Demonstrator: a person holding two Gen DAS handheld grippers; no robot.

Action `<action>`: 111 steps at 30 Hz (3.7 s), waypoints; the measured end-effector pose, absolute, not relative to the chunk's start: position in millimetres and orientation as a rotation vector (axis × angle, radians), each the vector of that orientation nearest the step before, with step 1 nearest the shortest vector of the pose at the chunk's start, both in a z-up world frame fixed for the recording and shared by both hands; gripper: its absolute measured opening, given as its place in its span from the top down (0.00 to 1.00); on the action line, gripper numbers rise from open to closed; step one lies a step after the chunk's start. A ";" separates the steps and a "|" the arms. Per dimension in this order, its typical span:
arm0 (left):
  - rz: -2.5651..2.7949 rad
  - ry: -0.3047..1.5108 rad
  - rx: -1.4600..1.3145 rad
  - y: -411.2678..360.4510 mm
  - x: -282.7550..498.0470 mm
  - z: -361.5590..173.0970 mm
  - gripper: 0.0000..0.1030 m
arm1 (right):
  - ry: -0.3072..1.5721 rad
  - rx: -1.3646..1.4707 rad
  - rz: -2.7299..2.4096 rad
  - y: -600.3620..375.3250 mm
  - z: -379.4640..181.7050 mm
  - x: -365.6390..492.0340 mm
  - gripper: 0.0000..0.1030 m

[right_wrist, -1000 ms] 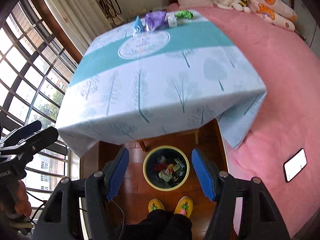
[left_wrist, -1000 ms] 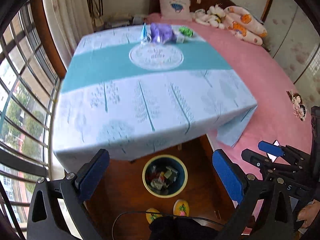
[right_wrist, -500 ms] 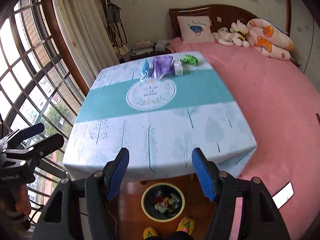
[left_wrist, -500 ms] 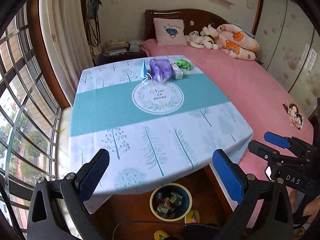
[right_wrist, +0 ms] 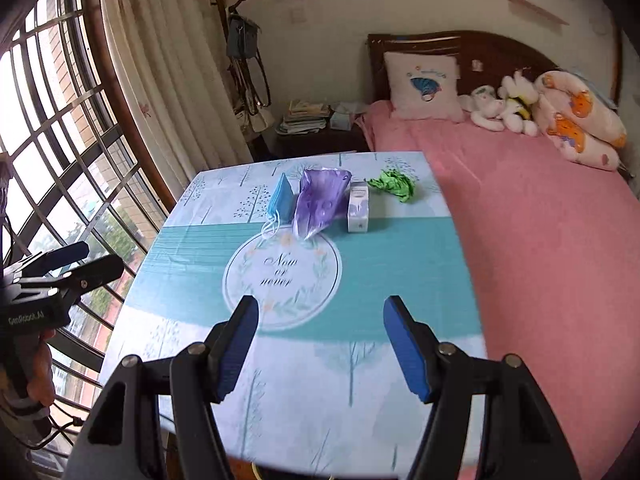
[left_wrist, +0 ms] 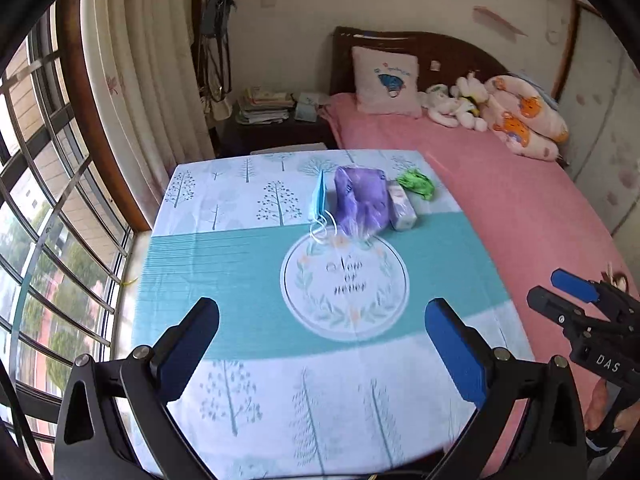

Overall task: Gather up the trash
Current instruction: 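Grasp the blue face mask with the left tool while the right tool grasps the purple bag, then carry the blue mask and purple bag over the trash bin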

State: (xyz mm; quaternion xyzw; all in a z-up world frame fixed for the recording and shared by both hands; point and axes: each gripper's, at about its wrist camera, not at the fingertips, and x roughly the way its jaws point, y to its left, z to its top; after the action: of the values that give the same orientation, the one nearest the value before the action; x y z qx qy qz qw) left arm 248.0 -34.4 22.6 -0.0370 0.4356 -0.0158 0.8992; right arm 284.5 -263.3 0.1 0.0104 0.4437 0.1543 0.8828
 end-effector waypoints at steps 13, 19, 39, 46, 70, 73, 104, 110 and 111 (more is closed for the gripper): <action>0.081 1.069 -0.143 -28.9 443.0 -64.2 0.03 | 1.136 0.128 0.544 -215.2 -99.7 495.5 0.37; 0.109 1.124 -0.142 -18.7 481.4 -90.7 0.03 | 1.209 0.111 0.532 -186.8 -139.8 540.1 0.37; 0.009 1.311 -0.295 -24.8 559.1 -165.5 0.36 | 1.184 0.178 0.546 -196.8 -177.9 551.4 0.78; -0.014 1.337 -0.347 -30.5 564.3 -189.7 0.82 | 1.195 0.219 0.584 -203.2 -175.3 544.2 0.84; -0.157 1.019 -0.288 -3.5 320.0 -14.1 0.94 | 1.025 0.304 0.520 -197.0 -43.5 328.4 0.88; -0.181 0.999 -0.281 8.4 268.7 6.6 0.94 | 0.991 0.334 0.491 -192.9 -25.7 277.3 0.88; -0.159 1.252 -0.225 5.3 -2.7 -153.7 0.93 | 1.256 0.146 0.389 -179.3 -168.4 19.3 0.88; -0.164 1.336 -0.187 -23.8 -8.2 -258.2 0.93 | 1.365 0.157 0.397 -190.1 -288.0 21.0 0.88; -0.164 1.346 -0.178 -28.3 -7.2 -276.5 0.93 | 1.378 0.154 0.399 -190.9 -305.3 22.3 0.88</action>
State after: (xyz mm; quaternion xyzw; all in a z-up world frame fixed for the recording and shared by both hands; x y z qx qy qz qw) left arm -7.2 -28.3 -276.5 -0.0825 0.6216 -0.0758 0.7753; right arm 22.3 -190.9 -305.3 0.0706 0.6306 0.1828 0.7509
